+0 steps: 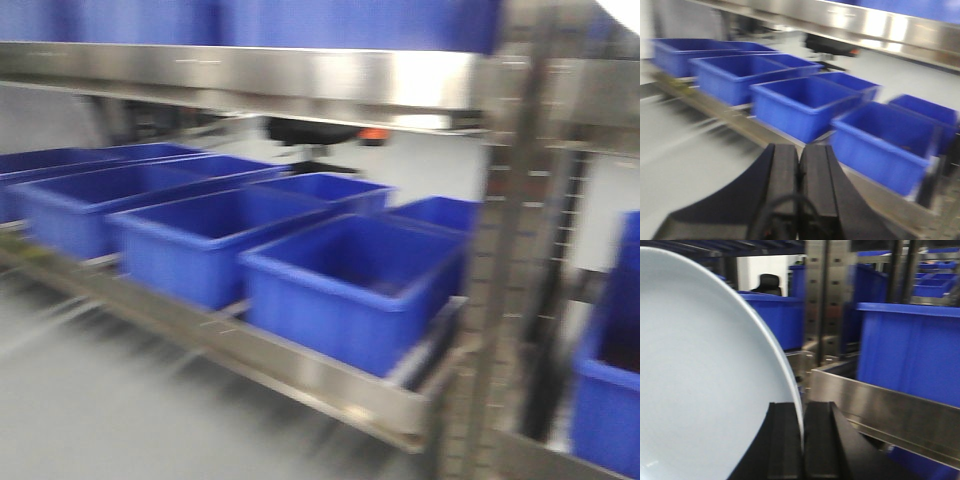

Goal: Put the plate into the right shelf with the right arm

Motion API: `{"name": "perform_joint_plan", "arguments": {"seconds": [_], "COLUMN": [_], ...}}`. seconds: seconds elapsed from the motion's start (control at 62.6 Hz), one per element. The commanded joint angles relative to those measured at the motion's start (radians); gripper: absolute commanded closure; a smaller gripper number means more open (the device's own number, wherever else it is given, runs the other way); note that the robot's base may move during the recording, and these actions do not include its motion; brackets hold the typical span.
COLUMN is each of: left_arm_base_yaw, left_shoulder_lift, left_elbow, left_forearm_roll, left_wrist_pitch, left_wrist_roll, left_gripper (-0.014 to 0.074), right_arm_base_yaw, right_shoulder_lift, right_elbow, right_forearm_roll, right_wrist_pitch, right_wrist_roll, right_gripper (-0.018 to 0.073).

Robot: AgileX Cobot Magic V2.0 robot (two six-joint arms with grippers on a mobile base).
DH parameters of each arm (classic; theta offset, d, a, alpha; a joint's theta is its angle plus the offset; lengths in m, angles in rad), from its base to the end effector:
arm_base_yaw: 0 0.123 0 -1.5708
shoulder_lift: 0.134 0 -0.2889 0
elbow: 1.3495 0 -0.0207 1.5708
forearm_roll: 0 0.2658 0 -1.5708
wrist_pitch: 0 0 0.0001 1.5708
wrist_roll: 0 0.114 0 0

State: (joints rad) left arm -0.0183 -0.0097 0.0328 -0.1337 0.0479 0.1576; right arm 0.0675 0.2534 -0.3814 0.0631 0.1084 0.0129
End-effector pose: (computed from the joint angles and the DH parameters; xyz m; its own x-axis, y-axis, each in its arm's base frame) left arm 0.0912 -0.0024 0.1983 0.0173 0.0237 -0.9996 0.0243 0.9994 0.0241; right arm 0.1008 0.0076 0.3212 0.1008 0.0825 -0.9915 -0.0821 0.9938 0.0744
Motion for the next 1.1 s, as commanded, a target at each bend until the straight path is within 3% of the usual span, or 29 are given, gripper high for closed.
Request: {"name": "perform_joint_plan", "arguments": {"seconds": [0.0,1.086], "left_arm_base_yaw": [-0.002,-0.002], "left_shoulder_lift": [-0.010,-0.010], "left_elbow": [0.010,0.010], "left_forearm_roll": [-0.008,-0.008], "left_wrist_pitch": [-0.090,-0.090], "left_wrist_roll": [-0.007,-0.007], "left_gripper": [0.0724,0.0724], "right_arm_base_yaw": [-0.008,-0.008], "right_shoulder_lift": [0.016,0.016], "right_elbow": [-0.030,-0.030], "right_forearm_roll": [-0.005,-0.005], "right_wrist_pitch": [-0.093,-0.093], "right_wrist_roll": [-0.005,-0.005], "right_gripper": [0.0505,0.0505]}}
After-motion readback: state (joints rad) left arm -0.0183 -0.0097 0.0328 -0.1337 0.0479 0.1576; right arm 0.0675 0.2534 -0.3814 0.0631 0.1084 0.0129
